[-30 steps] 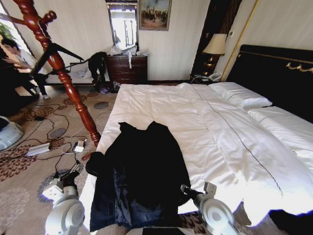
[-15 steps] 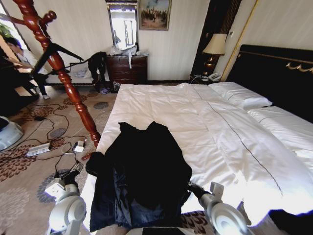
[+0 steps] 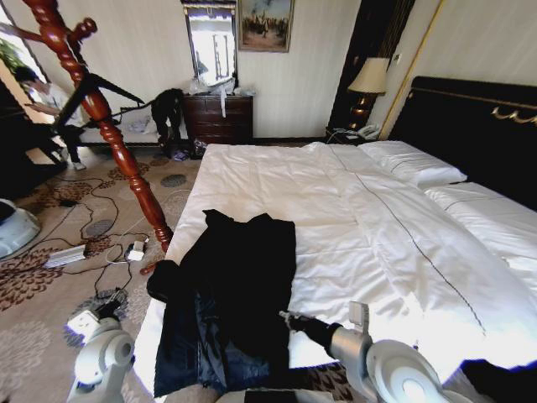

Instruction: Pick up the clothes from the bed and hang them on the clothes hanger.

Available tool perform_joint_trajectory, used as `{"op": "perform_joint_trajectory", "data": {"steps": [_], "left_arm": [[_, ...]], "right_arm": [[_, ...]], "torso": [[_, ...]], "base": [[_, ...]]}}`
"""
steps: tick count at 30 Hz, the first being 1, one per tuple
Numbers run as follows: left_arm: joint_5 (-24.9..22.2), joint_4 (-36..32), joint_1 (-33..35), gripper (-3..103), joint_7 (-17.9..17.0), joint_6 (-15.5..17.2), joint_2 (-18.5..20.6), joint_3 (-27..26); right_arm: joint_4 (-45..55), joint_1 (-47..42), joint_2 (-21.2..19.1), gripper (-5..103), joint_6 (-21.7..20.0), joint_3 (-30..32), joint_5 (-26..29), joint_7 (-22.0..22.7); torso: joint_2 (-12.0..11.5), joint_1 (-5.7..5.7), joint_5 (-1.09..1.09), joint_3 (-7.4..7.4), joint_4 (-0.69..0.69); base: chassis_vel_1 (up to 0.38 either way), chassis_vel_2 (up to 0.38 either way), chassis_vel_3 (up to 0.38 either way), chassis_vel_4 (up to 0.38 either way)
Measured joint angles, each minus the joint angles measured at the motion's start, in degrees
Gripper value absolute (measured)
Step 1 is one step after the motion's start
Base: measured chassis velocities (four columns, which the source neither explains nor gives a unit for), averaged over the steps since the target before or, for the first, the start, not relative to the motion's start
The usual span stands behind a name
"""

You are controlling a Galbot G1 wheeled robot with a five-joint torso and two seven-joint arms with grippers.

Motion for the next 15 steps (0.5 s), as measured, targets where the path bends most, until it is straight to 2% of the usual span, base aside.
{"op": "perform_joint_trajectory", "data": {"steps": [3, 7, 8, 10, 11, 14, 15], "left_arm": [[-0.42, 0.12, -0.52, 100, -0.13, 0.23, 0.76, 0.1], [-0.6, 0.27, -0.69, 100, -0.15, 0.3, 1.08, 0.24], [-0.61, 0.29, -0.61, 100, -0.2, 0.33, 1.1, 0.12], [-0.61, 0.29, -0.53, 100, -0.25, 0.41, 1.04, -0.04], [-0.61, 0.29, -0.53, 100, -0.25, 0.41, 1.04, -0.04], [-0.6, 0.1, -0.35, 100, -0.42, 0.68, 0.86, -0.23], [-0.6, 0.1, -0.35, 100, -0.42, 0.68, 0.86, -0.23]], "right_arm": [[-1.39, 2.54, 0.16, 0, -2.02, -2.91, 1.14, -3.08], [-4.35, 3.96, 0.76, 0, -2.43, -5.81, -0.68, -3.81], [-7.5, 5.2, 1.57, 0, -2.27, -9.07, -4.57, -4.59], [-9.74, 5.94, 2.35, 0, -2.25, -11.78, -8.07, -5.27], [-9.74, 5.94, 2.35, 0, -2.25, -11.78, -8.07, -5.27], [-11.19, 6.07, 2.99, 0, -3.29, -16.01, -13.82, -8.38], [-11.19, 6.07, 2.99, 0, -3.29, -16.01, -13.82, -8.38]], "torso": [[0.0, 0.0, 0.0, 0.0, 0.0], [0.0, 0.0, 0.0, 0.0, -0.02], [0.0, 0.0, 0.0, 0.0, 0.01], [0.0, 0.0, 0.01, 0.0, 0.01], [0.0, 0.0, 0.01, 0.0, 0.01], [0.0, 0.0, 0.01, 0.0, 0.0], [0.0, 0.0, 0.01, 0.0, 0.0]], "base": [[0.0, 0.0, 0.0, 0.0], [0.0, 0.0, 0.0, 0.0], [0.0, 0.0, 0.0, 0.0], [0.0, 0.0, 0.0, 0.0], [0.0, 0.0, 0.0, 0.0], [0.0, 0.0, 0.0, 0.0], [0.0, 0.0, 0.0, 0.0]]}}
